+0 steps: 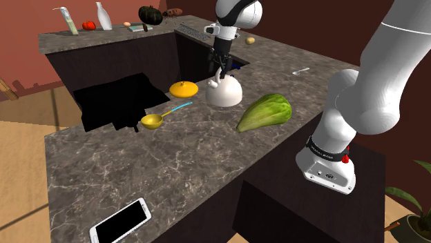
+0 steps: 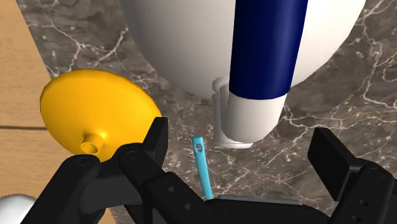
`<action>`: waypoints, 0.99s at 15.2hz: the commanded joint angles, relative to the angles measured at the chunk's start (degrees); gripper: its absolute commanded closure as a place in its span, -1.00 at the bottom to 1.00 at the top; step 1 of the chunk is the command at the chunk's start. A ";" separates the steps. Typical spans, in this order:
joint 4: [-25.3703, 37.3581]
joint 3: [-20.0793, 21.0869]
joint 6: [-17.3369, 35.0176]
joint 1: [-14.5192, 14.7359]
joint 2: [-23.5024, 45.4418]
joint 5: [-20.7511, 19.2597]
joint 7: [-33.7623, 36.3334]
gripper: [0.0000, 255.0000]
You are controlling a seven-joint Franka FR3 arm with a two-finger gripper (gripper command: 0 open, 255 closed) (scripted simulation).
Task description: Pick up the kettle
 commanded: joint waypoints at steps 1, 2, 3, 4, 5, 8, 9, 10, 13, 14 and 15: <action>-0.44 -0.07 1.10 0.06 0.88 0.83 -0.76 -1.00; -0.44 -0.07 1.10 0.06 0.88 0.82 -0.76 -1.00; -0.40 -0.04 1.09 0.08 0.90 0.83 -0.71 1.00; -0.35 -0.02 1.08 0.10 0.95 0.86 -0.69 1.00; -0.39 -0.01 1.10 0.11 0.91 0.84 -0.67 1.00; -0.37 0.00 1.08 0.11 0.91 0.84 -0.64 1.00; -0.37 -0.01 1.08 0.11 0.91 0.84 -0.65 1.00; -0.38 -0.01 1.08 0.11 0.91 0.83 -0.65 1.00; -0.08 -0.03 0.42 0.03 0.43 0.37 -0.32 1.00; 0.30 0.00 -0.27 0.02 0.00 -0.05 0.09 1.00; 0.69 0.04 -0.95 0.00 -0.43 -0.46 0.50 1.00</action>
